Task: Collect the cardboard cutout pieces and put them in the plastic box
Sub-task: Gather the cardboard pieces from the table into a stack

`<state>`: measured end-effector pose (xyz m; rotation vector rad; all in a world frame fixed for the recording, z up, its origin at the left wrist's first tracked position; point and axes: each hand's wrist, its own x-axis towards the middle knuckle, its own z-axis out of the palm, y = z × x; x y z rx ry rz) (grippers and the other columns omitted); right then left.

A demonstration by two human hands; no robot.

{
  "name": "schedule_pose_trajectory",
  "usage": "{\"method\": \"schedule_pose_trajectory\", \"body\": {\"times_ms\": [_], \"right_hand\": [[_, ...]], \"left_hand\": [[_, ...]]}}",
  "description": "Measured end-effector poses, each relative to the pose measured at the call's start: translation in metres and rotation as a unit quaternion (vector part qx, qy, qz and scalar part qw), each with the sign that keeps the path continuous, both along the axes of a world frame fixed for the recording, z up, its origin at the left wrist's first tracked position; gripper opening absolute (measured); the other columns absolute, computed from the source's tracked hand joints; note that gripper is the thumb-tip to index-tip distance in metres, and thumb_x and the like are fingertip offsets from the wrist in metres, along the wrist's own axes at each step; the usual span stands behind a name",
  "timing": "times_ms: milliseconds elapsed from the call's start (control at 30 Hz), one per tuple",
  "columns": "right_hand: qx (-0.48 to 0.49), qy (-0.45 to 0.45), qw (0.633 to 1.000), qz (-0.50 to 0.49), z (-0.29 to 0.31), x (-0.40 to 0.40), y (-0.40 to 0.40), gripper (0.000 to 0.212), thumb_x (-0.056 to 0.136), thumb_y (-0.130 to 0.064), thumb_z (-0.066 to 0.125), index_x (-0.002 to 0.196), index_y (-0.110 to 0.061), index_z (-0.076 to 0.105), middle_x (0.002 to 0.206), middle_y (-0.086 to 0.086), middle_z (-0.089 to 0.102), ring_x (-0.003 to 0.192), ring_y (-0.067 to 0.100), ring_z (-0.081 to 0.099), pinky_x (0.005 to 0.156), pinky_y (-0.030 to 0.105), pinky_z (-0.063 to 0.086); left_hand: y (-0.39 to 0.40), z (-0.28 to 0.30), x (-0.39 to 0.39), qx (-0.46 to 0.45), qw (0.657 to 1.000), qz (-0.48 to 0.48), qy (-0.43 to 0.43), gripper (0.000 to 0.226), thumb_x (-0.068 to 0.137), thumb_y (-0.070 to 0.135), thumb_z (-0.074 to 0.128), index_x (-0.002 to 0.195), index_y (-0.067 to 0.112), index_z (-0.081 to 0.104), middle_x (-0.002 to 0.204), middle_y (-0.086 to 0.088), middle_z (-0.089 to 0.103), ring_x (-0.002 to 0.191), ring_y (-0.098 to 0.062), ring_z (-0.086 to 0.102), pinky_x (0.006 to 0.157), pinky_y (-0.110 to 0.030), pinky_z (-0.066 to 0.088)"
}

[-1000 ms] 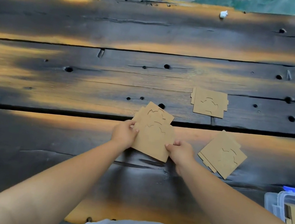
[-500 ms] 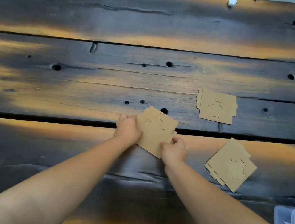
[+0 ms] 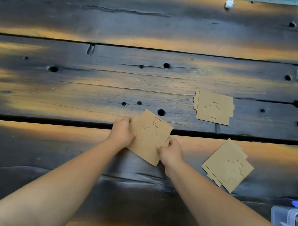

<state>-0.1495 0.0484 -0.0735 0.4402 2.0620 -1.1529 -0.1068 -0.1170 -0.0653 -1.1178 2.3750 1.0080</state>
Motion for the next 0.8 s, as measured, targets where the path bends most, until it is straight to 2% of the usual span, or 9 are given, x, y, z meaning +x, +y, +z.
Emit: {"method": "schedule_pose_trajectory", "body": {"times_ms": [100,200,300,400,533,700,800], "right_hand": [[-0.023,0.017,1.0,-0.005,0.0,0.0,0.01,0.033,0.083,-0.002,0.059,0.103,-0.028,0.057,0.11,0.002,0.067,0.098,0.023,0.06,0.078,0.036,0.053],[-0.051,0.013,0.999,0.005,0.003,-0.004,0.027,0.039,0.082,0.002,0.064,0.105,-0.029,0.056,0.112,0.003,0.068,0.103,0.022,0.062,0.089,0.041,0.054],[-0.081,-0.015,0.997,-0.004,0.008,-0.009,0.057,0.043,0.081,0.007,0.066,0.108,-0.024,0.056,0.109,0.009,0.07,0.105,0.025,0.065,0.094,0.048,0.053],[-0.083,-0.021,0.996,-0.022,0.016,-0.01,0.093,0.045,0.08,0.011,0.065,0.116,-0.015,0.057,0.103,0.009,0.071,0.103,0.027,0.066,0.093,0.049,0.053],[-0.08,-0.023,0.993,-0.081,0.024,-0.005,0.143,0.049,0.08,0.015,0.062,0.117,-0.016,0.057,0.11,0.01,0.071,0.107,0.027,0.064,0.096,0.048,0.052],[-0.078,-0.021,0.98,-0.18,0.026,0.001,0.199,0.04,0.084,0.009,0.064,0.118,-0.011,0.057,0.115,0.01,0.069,0.105,0.025,0.064,0.094,0.043,0.053],[-0.094,-0.028,0.958,-0.27,0.022,0.009,0.215,0.021,0.088,0.0,0.065,0.105,-0.012,0.06,0.109,0.01,0.07,0.097,0.022,0.067,0.091,0.043,0.054]], "left_hand": [[0.001,0.003,0.002,0.024,1.0,0.017,0.007,0.067,0.076,0.016,0.077,0.135,0.013,0.046,0.135,-0.012,0.053,0.124,-0.027,0.048,0.101,-0.032,0.039],[0.008,0.005,0.006,0.059,0.998,0.012,0.001,0.07,0.077,0.018,0.078,0.139,0.015,0.045,0.133,-0.007,0.057,0.119,-0.024,0.053,0.094,-0.027,0.04],[0.026,0.011,0.005,0.092,0.995,-0.021,0.013,0.067,0.077,0.015,0.078,0.136,0.015,0.048,0.128,-0.006,0.06,0.11,-0.02,0.056,0.091,-0.025,0.04],[0.058,0.016,-0.004,0.112,0.992,-0.062,0.022,0.068,0.076,0.014,0.077,0.137,0.018,0.047,0.128,-0.005,0.06,0.114,-0.022,0.055,0.093,-0.027,0.041],[0.11,0.016,-0.026,0.105,0.986,-0.13,0.031,0.065,0.079,0.019,0.075,0.136,0.017,0.045,0.129,-0.005,0.059,0.116,-0.025,0.054,0.091,-0.027,0.039],[0.169,0.013,-0.059,0.087,0.967,-0.238,0.002,0.079,0.081,0.023,0.075,0.148,0.013,0.033,0.143,-0.008,0.05,0.128,-0.027,0.047,0.106,-0.033,0.037],[0.193,0.016,-0.089,0.056,0.942,-0.331,0.002,0.08,0.081,0.024,0.073,0.149,0.018,0.031,0.145,-0.008,0.047,0.13,-0.028,0.045,0.105,-0.034,0.036]]}}
